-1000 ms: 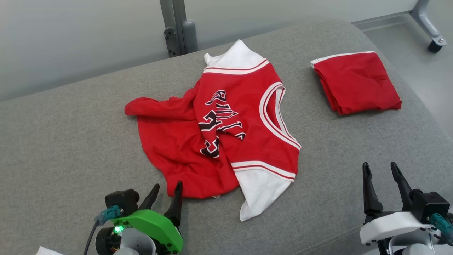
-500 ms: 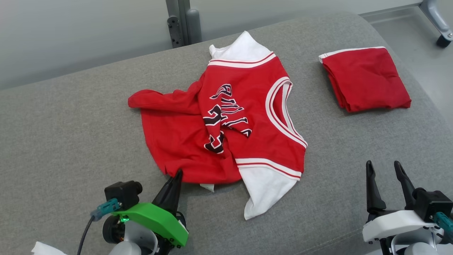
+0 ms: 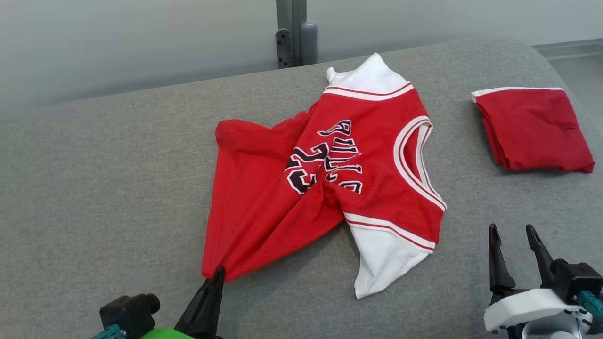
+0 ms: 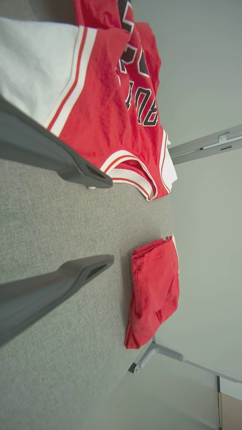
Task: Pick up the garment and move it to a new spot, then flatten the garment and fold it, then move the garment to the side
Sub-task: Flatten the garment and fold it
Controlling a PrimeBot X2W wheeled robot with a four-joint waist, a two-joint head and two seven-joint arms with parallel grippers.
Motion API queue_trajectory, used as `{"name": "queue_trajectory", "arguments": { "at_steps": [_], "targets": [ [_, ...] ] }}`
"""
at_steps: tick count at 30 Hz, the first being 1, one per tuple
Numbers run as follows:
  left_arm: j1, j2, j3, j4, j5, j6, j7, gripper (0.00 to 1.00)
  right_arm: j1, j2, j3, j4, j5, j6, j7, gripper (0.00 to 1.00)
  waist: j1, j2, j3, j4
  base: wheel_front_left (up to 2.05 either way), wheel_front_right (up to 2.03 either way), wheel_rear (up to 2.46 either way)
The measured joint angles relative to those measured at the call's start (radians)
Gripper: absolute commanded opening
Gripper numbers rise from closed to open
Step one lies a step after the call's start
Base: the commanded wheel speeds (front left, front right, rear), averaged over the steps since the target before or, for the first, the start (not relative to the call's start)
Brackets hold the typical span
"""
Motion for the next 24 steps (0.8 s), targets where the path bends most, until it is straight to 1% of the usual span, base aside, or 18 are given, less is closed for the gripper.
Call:
{"name": "queue_trajectory", "arguments": {
  "at_steps": [4, 7, 12, 15, 16, 17, 18, 21, 24],
  "targets": [
    [-0.014, 0.01, -0.006, 0.002, 0.002, 0.004, 0.028, 0.0, -0.026, 0.0, 0.014, 0.001, 0.0, 0.0, 0.0, 1.0, 0.0, 0.0, 0.015, 0.025, 0.0, 0.0, 0.0],
    [-0.101, 0.012, -0.011, 0.031, 0.008, 0.002, 0.064, 0.0, -0.054, 0.001, 0.027, 0.001, 0.0, 0.0, 0.0, 1.0, 0.0, 0.0, 0.033, 0.027, 0.0, 0.0, 0.0],
    [-0.307, 0.021, 0.01, 0.148, 0.019, 0.009, 0.153, 0.0, -0.075, 0.0, 0.026, 0.008, 0.007, 0.0, 0.0, 1.0, 0.0, 0.0, 0.063, -0.005, 0.0, 0.0, 0.0],
    [-0.447, 0.02, 0.011, 0.279, 0.019, 0.015, 0.229, 0.0, -0.081, 0.0, 0.032, 0.02, 0.016, 0.0, 0.0, 1.0, 0.0, 0.0, 0.086, -0.032, 0.0, 0.0, 0.0],
    [-0.483, 0.021, 0.007, 0.333, 0.026, 0.021, 0.243, 0.11, -0.086, 0.0, 0.035, 0.022, 0.021, 0.0, 0.0, 1.0, 0.0, 0.0, 0.092, -0.042, 0.0, 0.0, 0.0],
    [-0.523, 0.022, 0.005, 0.393, 0.043, 0.026, 0.255, 0.44, -0.09, 0.0, 0.039, 0.024, 0.026, 0.0, 0.0, 1.0, 0.0, 0.0, 0.1, -0.053, 0.0, 0.0, 0.0],
    [-0.552, 0.022, 0.002, 0.438, 0.052, 0.026, 0.26, 1.0, -0.092, 0.0, 0.041, 0.026, 0.028, 0.0, 0.0, 1.0, 0.0, 0.0, 0.105, -0.061, 0.0, 0.0, 0.0],
    [-0.633, -0.002, -0.004, 0.567, 0.058, 0.017, 0.243, 1.0, -0.092, 0.0, 0.038, 0.032, 0.034, 0.0, 0.0, 1.0, 0.0, 0.0, 0.122, -0.09, 0.0, 0.0, 0.0],
    [-0.665, -0.044, 0.001, 0.627, 0.053, -0.015, 0.174, 1.0, -0.09, 0.0, 0.035, 0.035, 0.034, 0.0, 0.0, 1.0, 0.0, 0.0, 0.131, -0.114, 0.0, 0.0, 0.0]
  ]
}}
